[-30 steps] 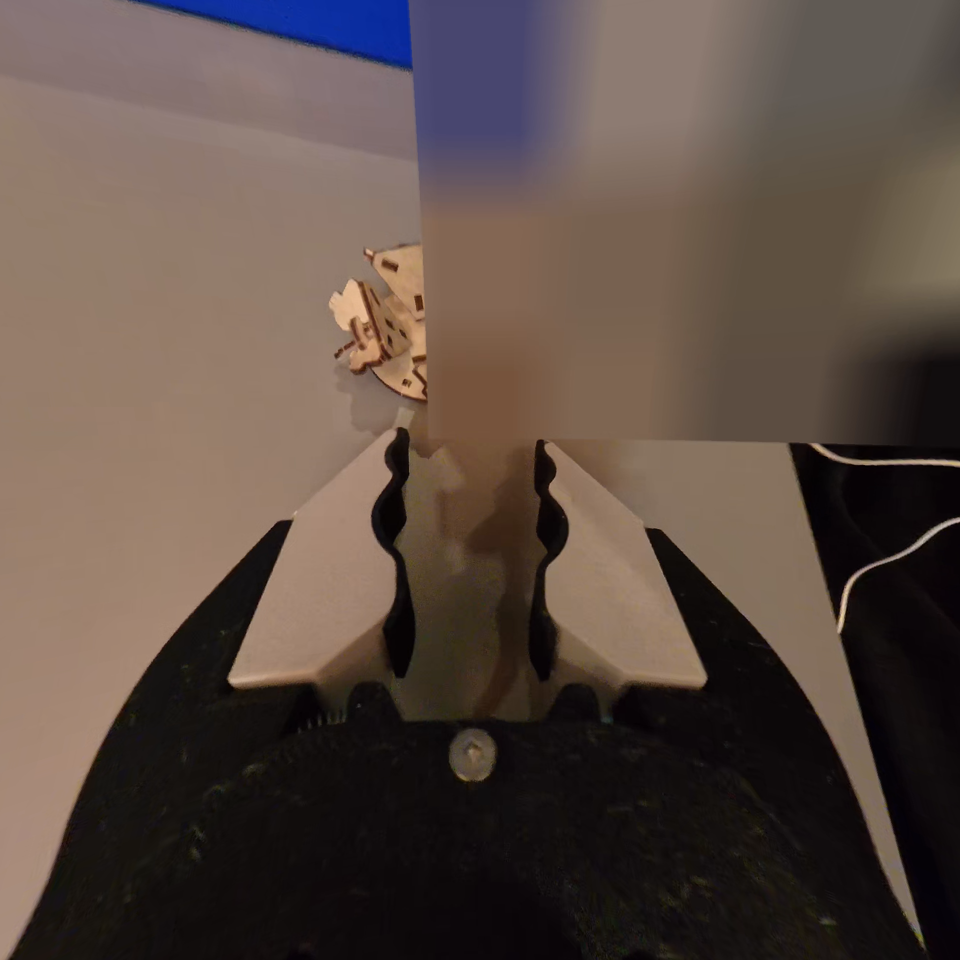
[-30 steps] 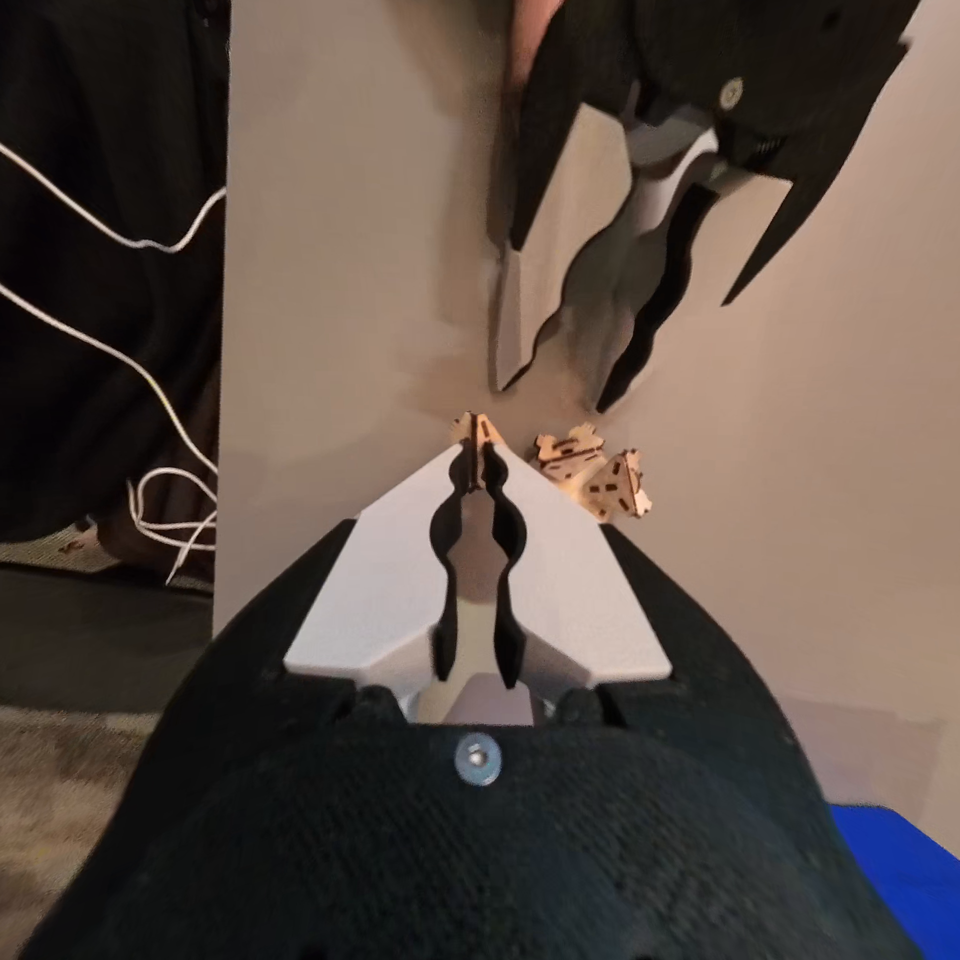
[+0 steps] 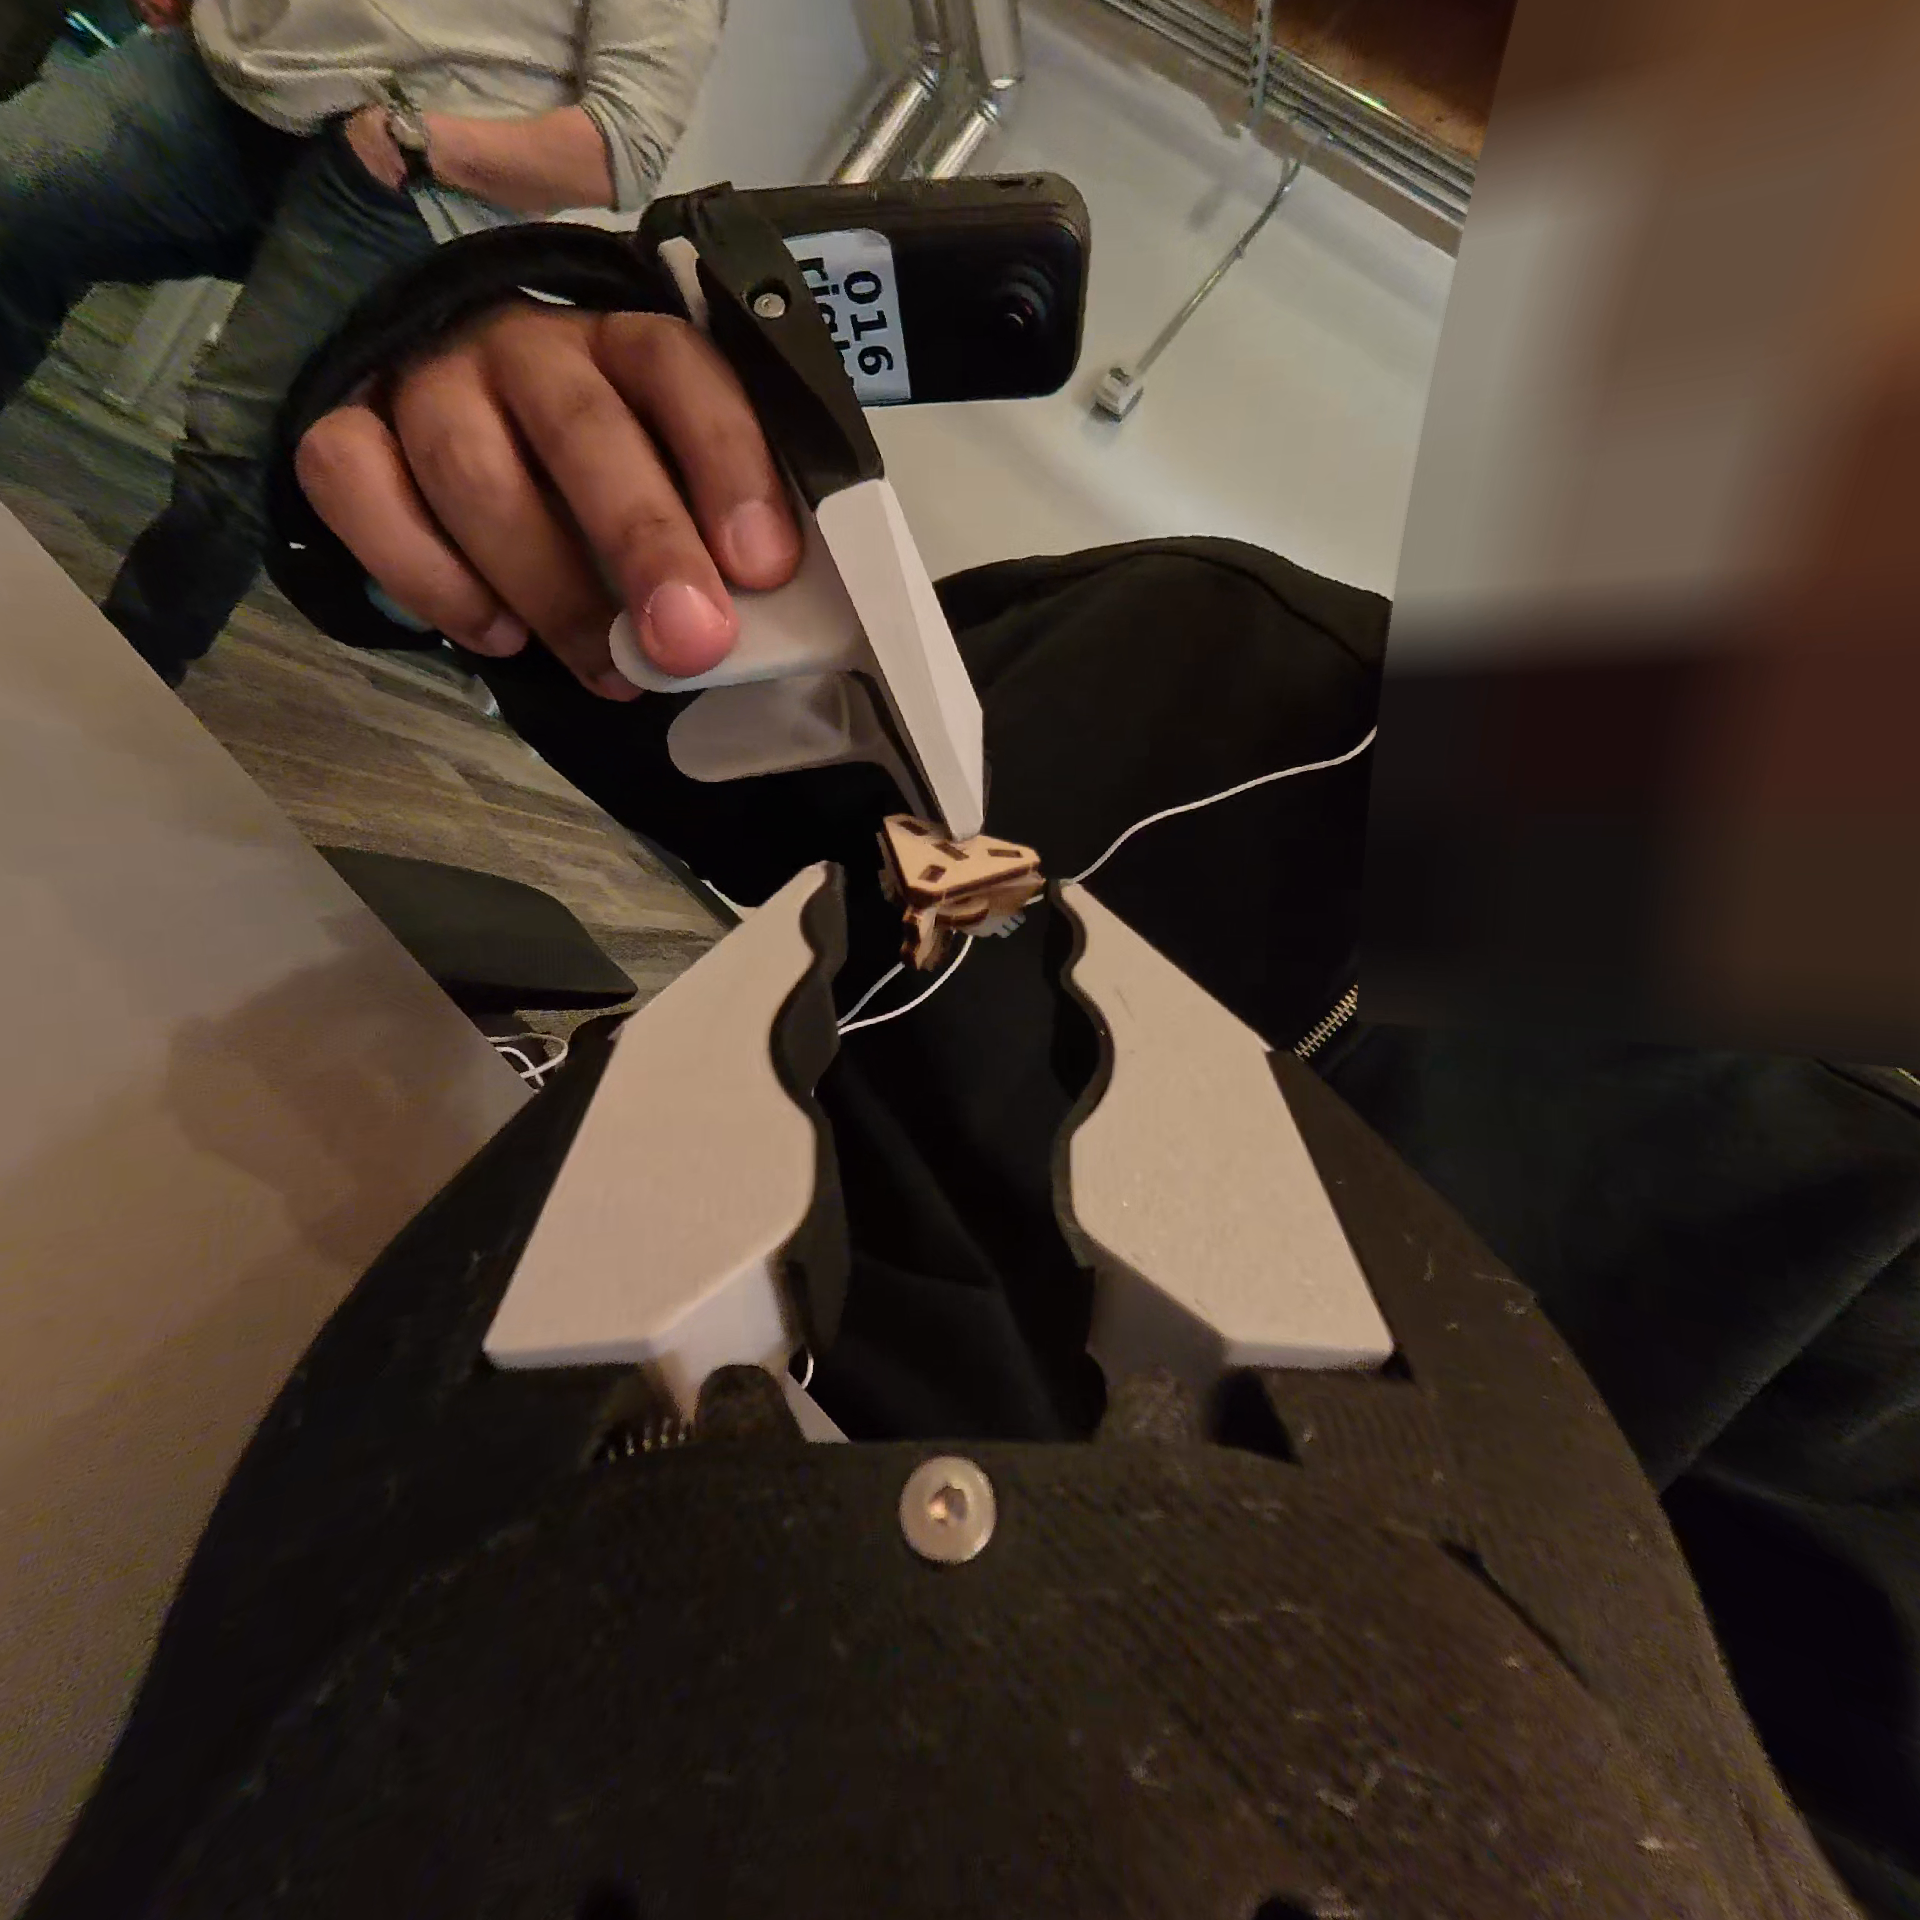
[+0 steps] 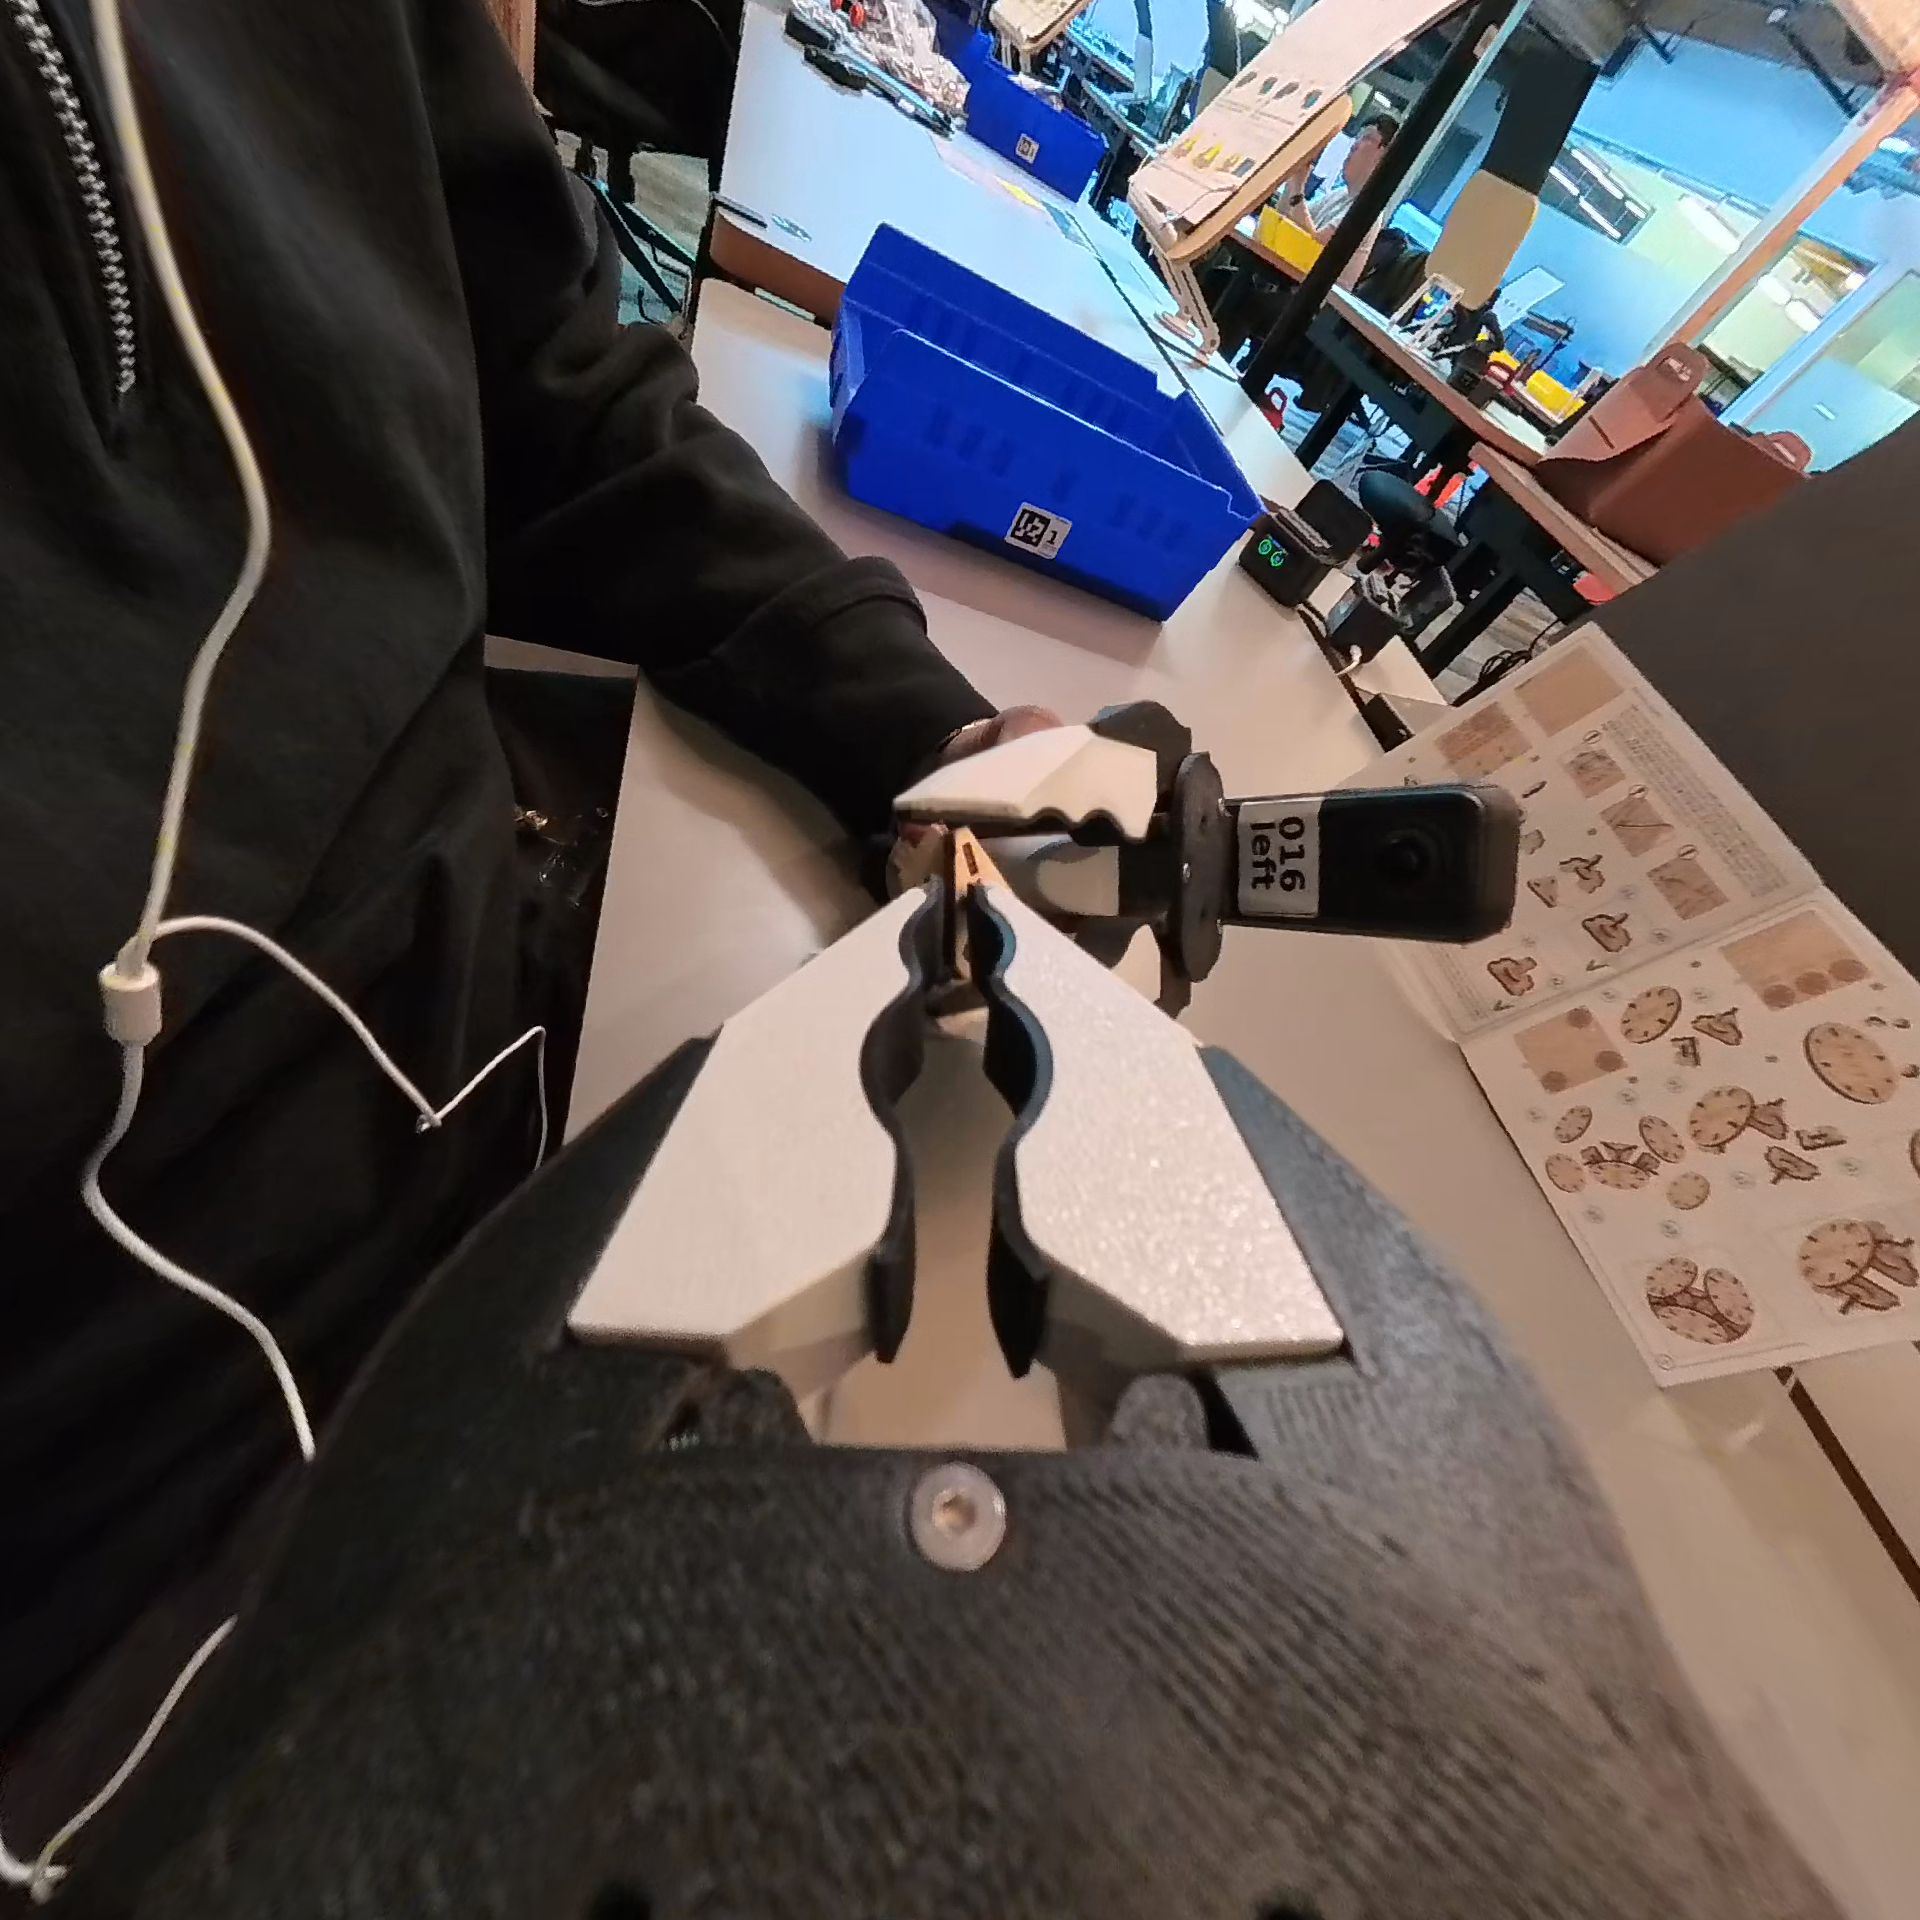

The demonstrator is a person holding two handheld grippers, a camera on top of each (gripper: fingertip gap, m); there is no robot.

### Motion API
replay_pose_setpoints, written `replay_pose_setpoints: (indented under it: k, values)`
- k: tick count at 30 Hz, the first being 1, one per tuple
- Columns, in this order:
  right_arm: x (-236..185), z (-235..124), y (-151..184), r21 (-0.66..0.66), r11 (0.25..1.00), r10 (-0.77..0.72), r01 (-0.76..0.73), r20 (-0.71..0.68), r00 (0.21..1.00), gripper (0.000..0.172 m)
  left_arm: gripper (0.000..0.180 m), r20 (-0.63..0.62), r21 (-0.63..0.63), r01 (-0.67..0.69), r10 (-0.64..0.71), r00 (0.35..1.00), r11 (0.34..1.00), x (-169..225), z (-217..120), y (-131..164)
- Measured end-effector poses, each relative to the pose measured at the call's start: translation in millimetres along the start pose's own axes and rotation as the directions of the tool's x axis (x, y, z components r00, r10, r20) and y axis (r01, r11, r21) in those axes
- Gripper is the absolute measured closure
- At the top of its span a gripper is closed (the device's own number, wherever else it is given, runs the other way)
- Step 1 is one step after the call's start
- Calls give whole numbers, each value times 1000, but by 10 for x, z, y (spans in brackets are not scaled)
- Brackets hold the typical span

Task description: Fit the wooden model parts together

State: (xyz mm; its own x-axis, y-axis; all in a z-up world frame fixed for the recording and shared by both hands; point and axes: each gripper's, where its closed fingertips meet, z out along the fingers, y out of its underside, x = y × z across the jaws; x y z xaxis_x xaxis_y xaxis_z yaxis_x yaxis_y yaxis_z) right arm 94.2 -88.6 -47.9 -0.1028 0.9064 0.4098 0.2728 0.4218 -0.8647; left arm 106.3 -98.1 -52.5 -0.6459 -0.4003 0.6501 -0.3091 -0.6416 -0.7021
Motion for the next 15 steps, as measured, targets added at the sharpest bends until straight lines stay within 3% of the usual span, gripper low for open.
replay_pose_setpoints:
  k: [2, 8, 10, 13, 15]
  values:
    - [12, 10, 16, -11, 1000, -3, 3, -3, 1000, 169, 154, -13, 3, -5, 5, 1000, 1000, 23, -10, -8]
    - [154, -7, 80, -25, 999, 19, -21, -83, 996, 168, 156, 48, 55, -41, 39, 998, 998, -35, -95, -106]
    - [240, -16, 116, -27, 999, 36, -41, -144, 989, 157, 156, 76, 74, -57, 52, 996, 996, -62, -135, -143]
    - [341, -29, 240, -54, 991, 108, -123, -214, 971, 126, 156, 135, 116, -98, 82, 987, 988, -112, -202, -225]
    - [391, -36, 331, -58, 977, 184, -204, -251, 951, 118, 156, 178, 139, -131, 105, 978, 982, -138, -249, -275]
